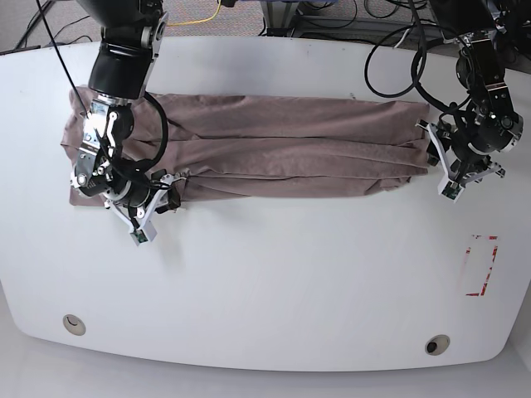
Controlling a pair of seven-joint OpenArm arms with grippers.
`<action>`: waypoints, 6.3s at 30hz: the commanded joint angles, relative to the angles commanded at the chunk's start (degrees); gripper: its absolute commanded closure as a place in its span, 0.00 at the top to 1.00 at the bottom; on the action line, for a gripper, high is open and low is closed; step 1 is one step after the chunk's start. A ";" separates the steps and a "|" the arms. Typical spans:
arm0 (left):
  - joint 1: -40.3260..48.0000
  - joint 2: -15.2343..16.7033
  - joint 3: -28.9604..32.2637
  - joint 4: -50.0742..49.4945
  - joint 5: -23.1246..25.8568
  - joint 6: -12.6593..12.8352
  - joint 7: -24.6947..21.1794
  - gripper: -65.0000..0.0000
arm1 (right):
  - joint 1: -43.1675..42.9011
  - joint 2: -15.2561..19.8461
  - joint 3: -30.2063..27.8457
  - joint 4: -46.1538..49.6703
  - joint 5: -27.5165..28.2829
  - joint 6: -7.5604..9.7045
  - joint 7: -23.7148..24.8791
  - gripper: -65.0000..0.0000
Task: Layout the t-shirt on the table in an organized manner, then fold the t-shirt properly
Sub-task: 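Grasp both ends of the folded strip with both grippers, then fold the strip end held by the left gripper toward the right gripper, then lower the folded end onto the shirt and open the left gripper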
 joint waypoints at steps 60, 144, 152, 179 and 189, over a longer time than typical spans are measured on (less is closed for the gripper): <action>-4.04 5.45 -7.65 -26.99 -26.55 0.00 7.03 0.61 | -14.42 6.33 1.93 1.14 -0.09 0.00 7.47 0.21; -6.15 22.77 2.55 -11.69 -35.87 0.00 16.40 0.00 | -18.55 3.16 10.73 -5.01 0.18 0.00 10.46 0.21; -8.09 22.93 2.55 -15.21 -36.13 0.00 16.40 0.08 | -18.55 3.16 10.73 -5.01 0.26 0.00 10.46 0.21; -12.48 20.22 6.68 -15.03 -50.99 0.00 16.40 0.54 | -18.73 2.11 7.56 -1.32 0.00 0.00 10.46 0.21; -12.04 9.23 2.46 -15.03 -50.73 0.00 16.40 0.53 | -18.73 2.20 7.56 -0.53 -0.09 0.00 10.46 0.21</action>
